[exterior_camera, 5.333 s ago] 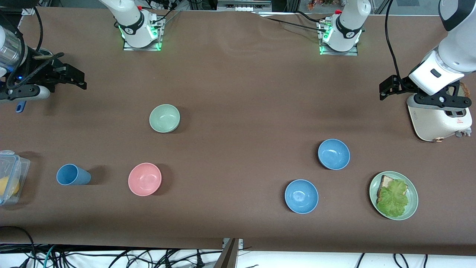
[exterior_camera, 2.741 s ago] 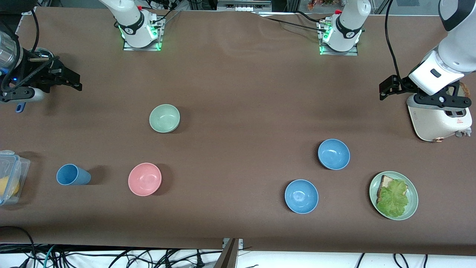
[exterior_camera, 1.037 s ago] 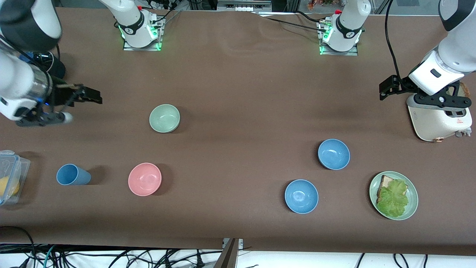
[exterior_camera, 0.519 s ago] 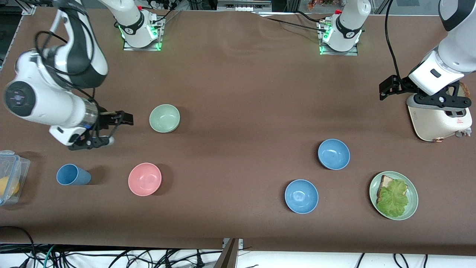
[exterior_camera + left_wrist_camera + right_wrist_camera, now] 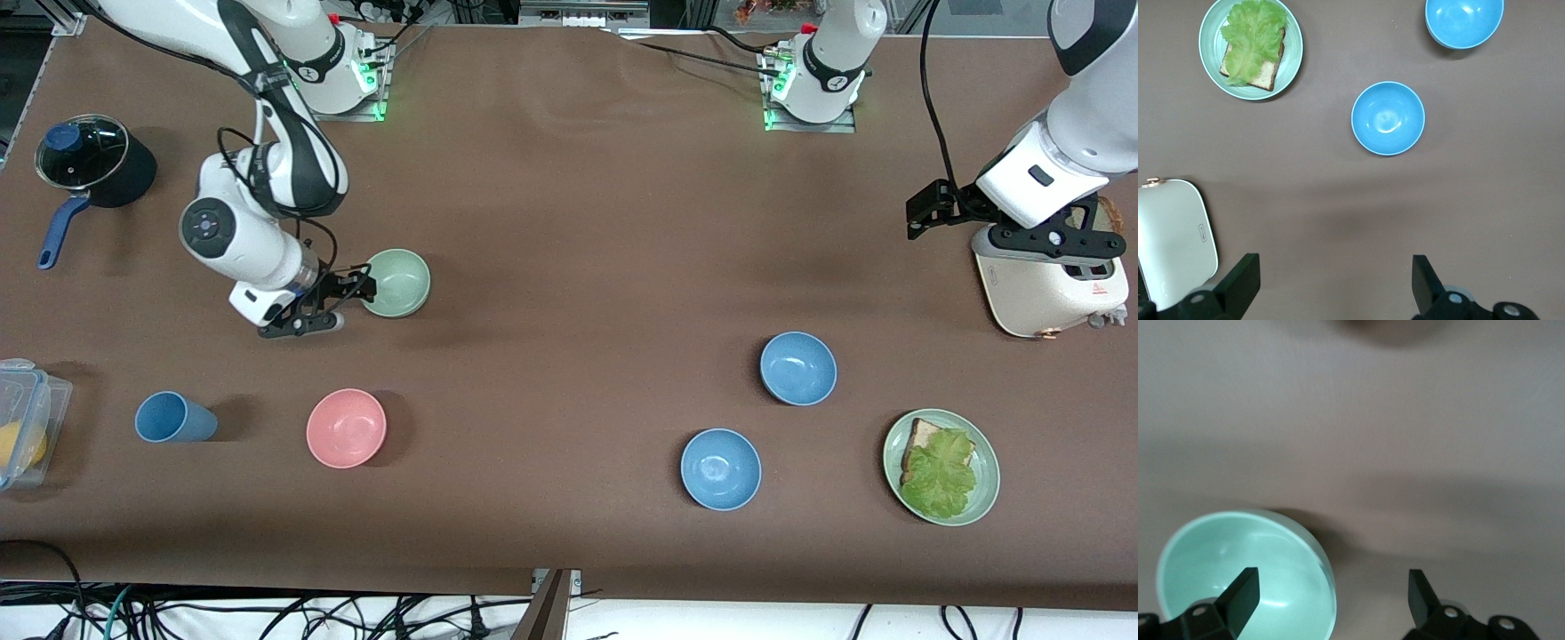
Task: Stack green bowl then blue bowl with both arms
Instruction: 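Reach the right gripper down to the light green bowl's rim, then grasp the green bowl rim with the right gripper and slide it to mid-table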
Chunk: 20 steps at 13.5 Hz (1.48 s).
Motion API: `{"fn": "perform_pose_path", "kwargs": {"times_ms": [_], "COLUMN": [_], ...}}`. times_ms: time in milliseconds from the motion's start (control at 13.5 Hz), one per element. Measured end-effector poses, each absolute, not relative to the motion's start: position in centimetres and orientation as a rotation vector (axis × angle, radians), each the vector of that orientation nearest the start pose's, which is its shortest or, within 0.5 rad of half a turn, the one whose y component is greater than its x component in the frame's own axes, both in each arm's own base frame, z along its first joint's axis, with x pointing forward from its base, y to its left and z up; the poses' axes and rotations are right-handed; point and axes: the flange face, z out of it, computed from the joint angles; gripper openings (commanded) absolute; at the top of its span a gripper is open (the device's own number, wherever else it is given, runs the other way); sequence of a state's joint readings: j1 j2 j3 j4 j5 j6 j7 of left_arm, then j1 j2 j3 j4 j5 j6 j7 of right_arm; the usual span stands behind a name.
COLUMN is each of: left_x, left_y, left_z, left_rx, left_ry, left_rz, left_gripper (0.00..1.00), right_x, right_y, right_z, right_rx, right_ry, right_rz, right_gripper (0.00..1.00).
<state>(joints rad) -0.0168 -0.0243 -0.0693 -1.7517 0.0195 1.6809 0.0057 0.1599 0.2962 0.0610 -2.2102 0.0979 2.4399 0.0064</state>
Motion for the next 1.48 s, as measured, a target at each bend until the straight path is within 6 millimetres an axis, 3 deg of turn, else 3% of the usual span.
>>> {"fn": "perform_pose_path", "kwargs": {"times_ms": [148,444,815,1037,1185,1481], "left_x": [54.8,54.8,54.8,54.8,54.8,54.8], "left_y": [-4.6,-4.6,-4.6,-4.6,-4.6,-4.6], "left_z": [56.1,56.1,56.1,56.1,56.1,56.1], "left_rx": [-3.114,-3.114,-3.114,-3.114,-3.114,-3.115], "left_ry": [0.147,0.147,0.147,0.147,0.147,0.147], "left_rz": [0.072,0.072,0.072,0.072,0.072,0.071], "left_gripper": [1.0,1.0,1.0,1.0,1.0,1.0], "right_x": [52.2,51.9,51.6,51.5,51.8,54.7], "right_y": [12.2,12.6,13.2,14.2,16.2,24.1], "right_z": [22.8,22.5,21.8,22.0,22.9,28.3], "right_rx": [-3.064,-3.063,-3.063,-3.058,-3.049,-3.023], "right_ry": [-0.199,-0.186,-0.152,-0.132,-0.099,0.018], "right_rz": [0.134,0.142,0.151,0.143,0.113,0.087], "right_gripper": [0.69,0.49,0.0,0.0,0.0,0.0]}}
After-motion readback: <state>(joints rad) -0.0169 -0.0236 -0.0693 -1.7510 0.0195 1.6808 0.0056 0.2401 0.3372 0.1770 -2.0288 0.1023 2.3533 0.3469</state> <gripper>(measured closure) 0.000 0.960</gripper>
